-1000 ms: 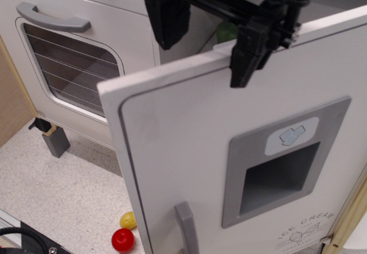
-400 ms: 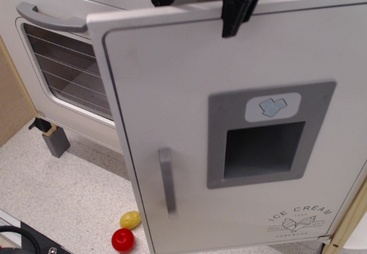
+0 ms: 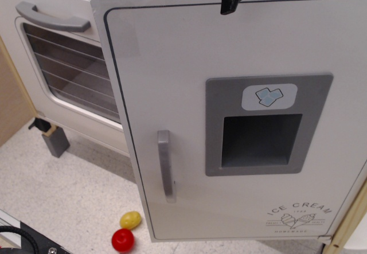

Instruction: Close fridge

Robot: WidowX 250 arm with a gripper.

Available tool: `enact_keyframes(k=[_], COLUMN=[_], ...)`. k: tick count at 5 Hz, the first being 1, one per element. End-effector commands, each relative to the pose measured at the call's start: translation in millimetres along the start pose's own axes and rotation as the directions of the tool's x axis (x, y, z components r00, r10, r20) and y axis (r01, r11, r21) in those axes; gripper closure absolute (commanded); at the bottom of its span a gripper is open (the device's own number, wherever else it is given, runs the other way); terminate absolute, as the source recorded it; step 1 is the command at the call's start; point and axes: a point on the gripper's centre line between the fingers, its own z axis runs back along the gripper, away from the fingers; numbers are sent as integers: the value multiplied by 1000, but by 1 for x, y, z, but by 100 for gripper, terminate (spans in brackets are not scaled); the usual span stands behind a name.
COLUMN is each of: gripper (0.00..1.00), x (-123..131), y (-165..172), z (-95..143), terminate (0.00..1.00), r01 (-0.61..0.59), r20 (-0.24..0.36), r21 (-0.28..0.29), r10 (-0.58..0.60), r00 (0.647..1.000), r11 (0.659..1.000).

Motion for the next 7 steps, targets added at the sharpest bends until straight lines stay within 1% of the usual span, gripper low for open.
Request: enact_keyframes(k=[1, 2, 3, 4, 5, 7], gripper=[0, 0, 0, 0, 0, 0], x=[-39, -57, -60, -46, -23, 8], y=[-9, -14, -19, -20, -11, 1], z=[-2, -26, -61, -92, -107, -113], terminate=[0, 0, 0, 0, 0, 0], r01=[74, 82, 64, 8, -33, -105], r20=[51, 48, 16, 19, 78, 202], r21=[16, 41, 50, 10, -3, -66], r10=[-75, -84, -65, -8, 33, 116], r00=[996, 995, 998, 1000, 996, 973], r11=[997, 996, 997, 1000, 999, 992])
